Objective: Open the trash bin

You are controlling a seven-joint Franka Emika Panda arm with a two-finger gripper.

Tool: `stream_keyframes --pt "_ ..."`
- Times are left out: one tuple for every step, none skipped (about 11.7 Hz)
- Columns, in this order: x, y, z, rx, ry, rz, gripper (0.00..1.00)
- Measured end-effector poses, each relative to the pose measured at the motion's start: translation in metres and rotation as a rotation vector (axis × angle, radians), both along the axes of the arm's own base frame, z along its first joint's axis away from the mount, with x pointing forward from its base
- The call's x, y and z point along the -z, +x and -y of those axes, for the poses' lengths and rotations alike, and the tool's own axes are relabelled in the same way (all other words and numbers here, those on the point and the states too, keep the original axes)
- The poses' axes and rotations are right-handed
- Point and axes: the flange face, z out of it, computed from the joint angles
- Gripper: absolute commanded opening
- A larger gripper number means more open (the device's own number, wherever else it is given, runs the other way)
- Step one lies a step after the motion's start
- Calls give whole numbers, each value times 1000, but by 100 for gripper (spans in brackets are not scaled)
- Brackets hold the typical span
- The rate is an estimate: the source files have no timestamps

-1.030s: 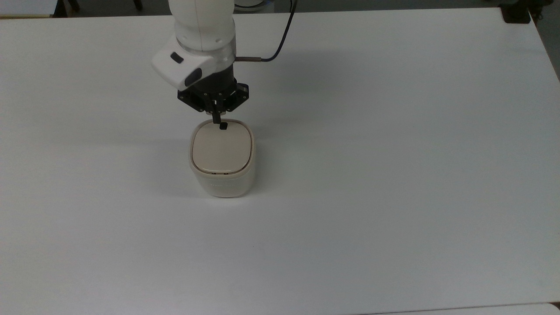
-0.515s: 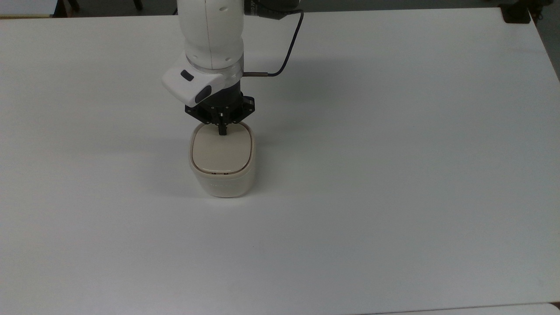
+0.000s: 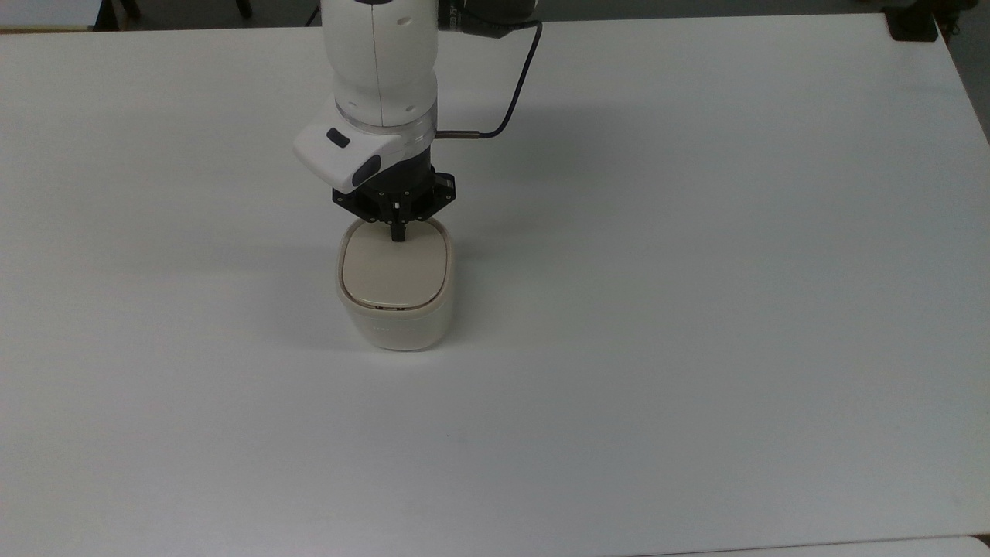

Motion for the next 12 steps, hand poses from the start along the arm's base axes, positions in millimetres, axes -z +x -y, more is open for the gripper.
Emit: stream_keyframes --pt "0 0 -1 -2 0 0 0" --pt "1 0 -2 -3 -1 0 0" --pt "1 1 -3 -4 -1 0 0" --pt "0 1 -3 -5 -1 1 3" --pt "-2 1 -5 -7 0 6 3" --pt "-9 0 -5 -7 1 10 3" --pt "-19 -5 -3 -3 3 -9 10" --pt "-37 -15 1 5 9 -31 25" --pt "-62 -29 9 17 17 -49 69" --pt "-86 -46 18 32 27 -71 100" --pt "-107 -62 28 47 36 -89 100" --pt "-122 -76 37 60 43 -98 100"
